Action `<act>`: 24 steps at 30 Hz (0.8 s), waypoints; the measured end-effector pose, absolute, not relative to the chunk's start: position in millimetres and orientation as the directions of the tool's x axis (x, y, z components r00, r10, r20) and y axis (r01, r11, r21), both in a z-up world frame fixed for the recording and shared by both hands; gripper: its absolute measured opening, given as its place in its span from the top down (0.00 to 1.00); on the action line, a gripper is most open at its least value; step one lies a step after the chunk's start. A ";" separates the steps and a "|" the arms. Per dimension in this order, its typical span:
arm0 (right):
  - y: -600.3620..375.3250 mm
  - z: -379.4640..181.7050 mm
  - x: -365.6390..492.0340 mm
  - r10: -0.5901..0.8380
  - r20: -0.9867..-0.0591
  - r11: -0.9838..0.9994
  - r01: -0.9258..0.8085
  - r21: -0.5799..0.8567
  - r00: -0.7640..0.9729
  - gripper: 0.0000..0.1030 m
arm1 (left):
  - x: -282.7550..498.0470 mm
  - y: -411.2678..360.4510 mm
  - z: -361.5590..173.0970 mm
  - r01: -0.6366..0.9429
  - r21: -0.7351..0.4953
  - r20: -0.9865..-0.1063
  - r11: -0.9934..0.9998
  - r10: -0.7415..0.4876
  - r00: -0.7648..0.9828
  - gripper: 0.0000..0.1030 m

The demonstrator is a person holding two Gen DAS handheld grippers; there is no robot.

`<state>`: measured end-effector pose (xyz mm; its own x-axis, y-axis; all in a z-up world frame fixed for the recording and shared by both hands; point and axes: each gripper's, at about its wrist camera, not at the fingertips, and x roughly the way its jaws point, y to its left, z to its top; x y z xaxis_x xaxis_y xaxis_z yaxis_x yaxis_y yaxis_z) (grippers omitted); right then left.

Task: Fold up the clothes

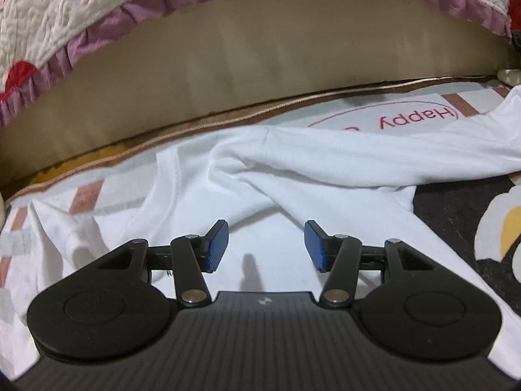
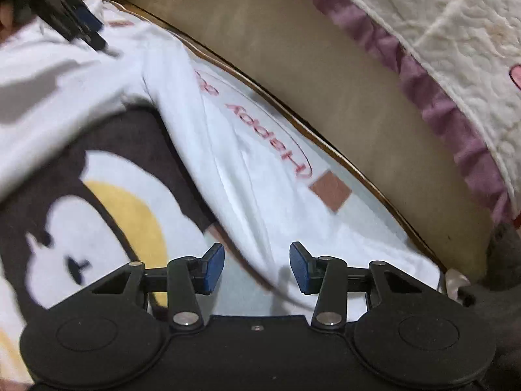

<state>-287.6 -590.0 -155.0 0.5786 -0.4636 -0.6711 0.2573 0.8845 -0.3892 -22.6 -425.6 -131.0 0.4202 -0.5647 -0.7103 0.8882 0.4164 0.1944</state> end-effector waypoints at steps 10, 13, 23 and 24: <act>-633.8 -128.0 -271.4 -0.476 -0.551 0.868 0.465 -0.172 0.686 0.96 | -25.9 -448.3 -136.8 0.894 0.226 -0.641 0.387 -0.632 0.435 0.51; -637.4 -73.4 -287.0 -0.462 -0.510 0.855 0.518 -0.037 0.725 0.96 | -35.6 -447.6 -144.9 0.929 0.267 -0.621 0.257 -0.691 0.370 0.51; -680.9 -4.5 -261.2 -0.536 -0.687 0.794 0.570 -0.212 0.491 0.96 | 3.8 -474.6 -159.0 0.897 0.149 -0.681 0.415 -0.614 0.398 0.50; -695.6 -8.6 -256.7 -0.532 -0.714 0.787 0.577 -0.218 0.456 0.96 | 9.1 -481.4 -159.0 0.893 0.152 -0.691 0.424 -0.600 0.402 0.50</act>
